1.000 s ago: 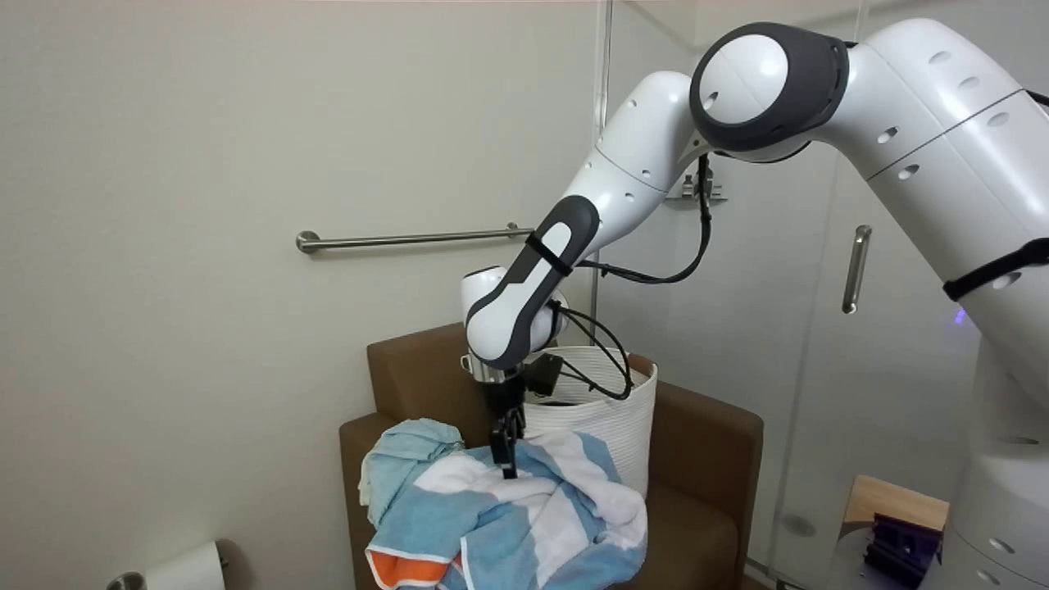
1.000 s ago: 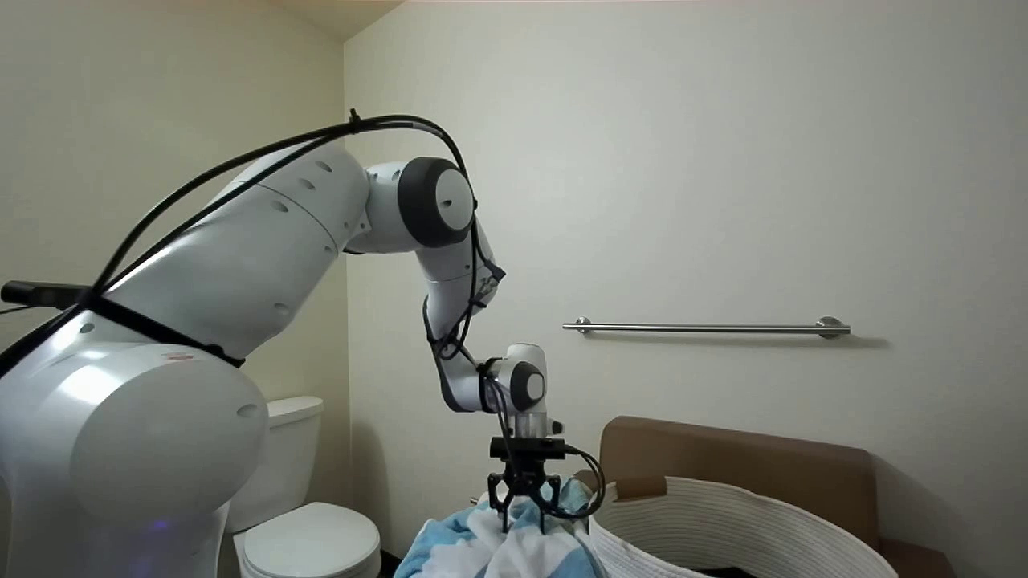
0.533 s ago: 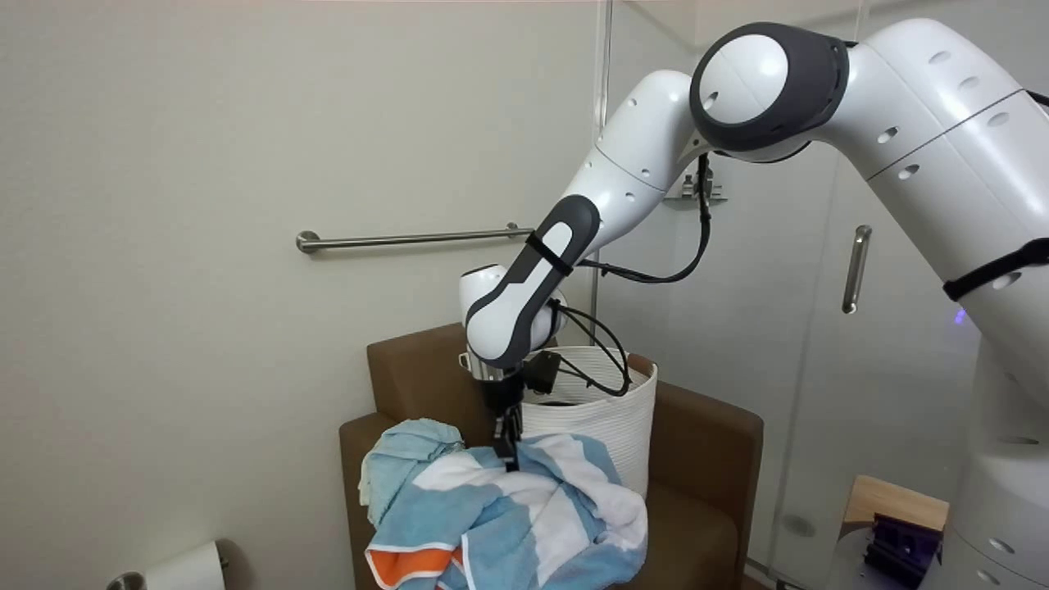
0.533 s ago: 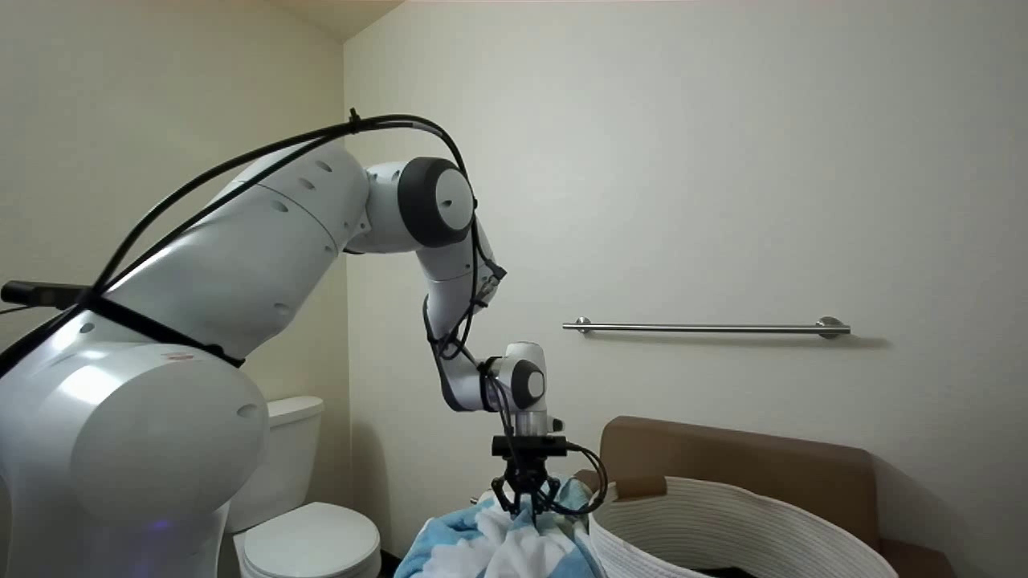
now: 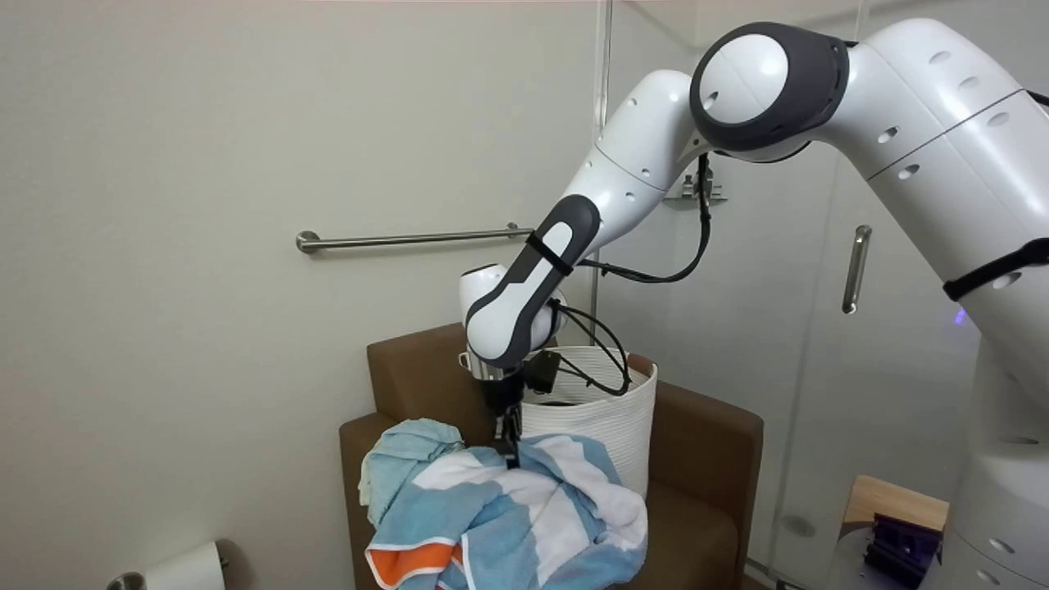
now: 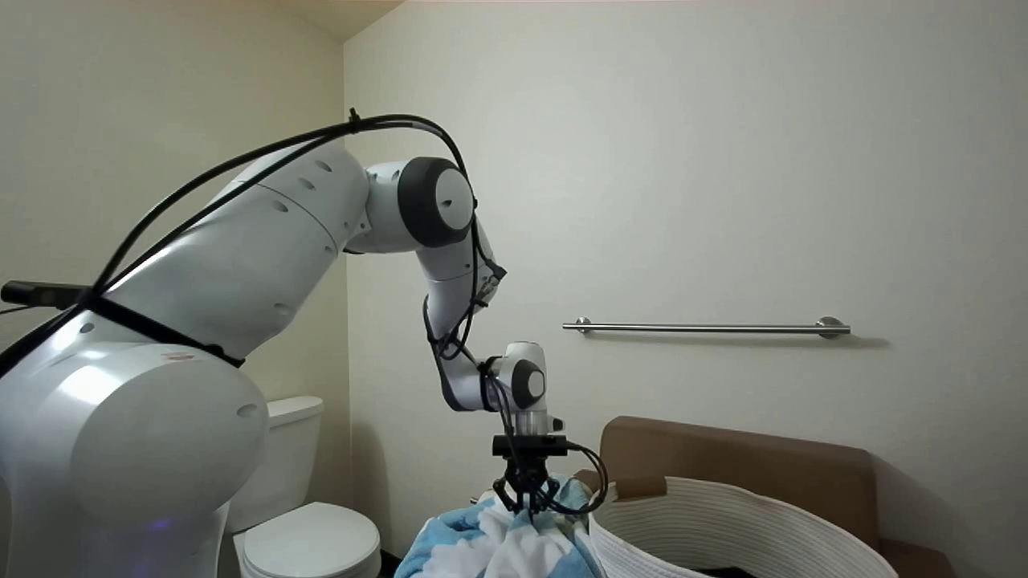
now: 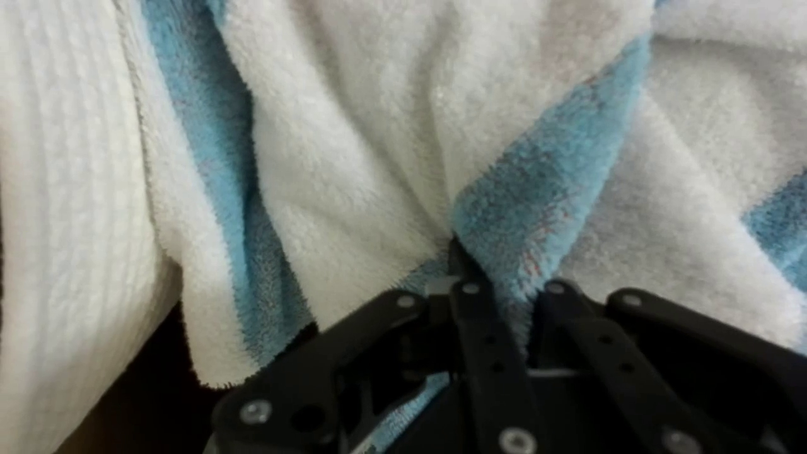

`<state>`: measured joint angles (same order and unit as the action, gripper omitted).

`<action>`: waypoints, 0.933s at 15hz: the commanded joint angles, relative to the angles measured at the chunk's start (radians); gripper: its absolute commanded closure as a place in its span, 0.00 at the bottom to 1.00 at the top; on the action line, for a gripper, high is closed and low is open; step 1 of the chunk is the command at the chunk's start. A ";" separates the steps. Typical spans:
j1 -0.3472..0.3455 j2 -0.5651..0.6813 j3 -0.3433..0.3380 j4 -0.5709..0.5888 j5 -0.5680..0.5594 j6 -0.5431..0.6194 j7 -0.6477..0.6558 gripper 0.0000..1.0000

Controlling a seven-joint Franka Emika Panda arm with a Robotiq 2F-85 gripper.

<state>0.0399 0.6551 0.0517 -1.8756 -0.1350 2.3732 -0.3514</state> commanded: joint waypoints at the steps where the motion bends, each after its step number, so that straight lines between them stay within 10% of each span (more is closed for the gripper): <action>1: -0.010 -0.028 0.007 -0.032 -0.025 0.029 0.002 0.95; 14: -0.030 -0.266 0.039 -0.184 0.011 0.018 -0.035 0.95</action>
<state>0.0396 0.4940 0.0664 -1.9798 -0.1349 2.3744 -0.3515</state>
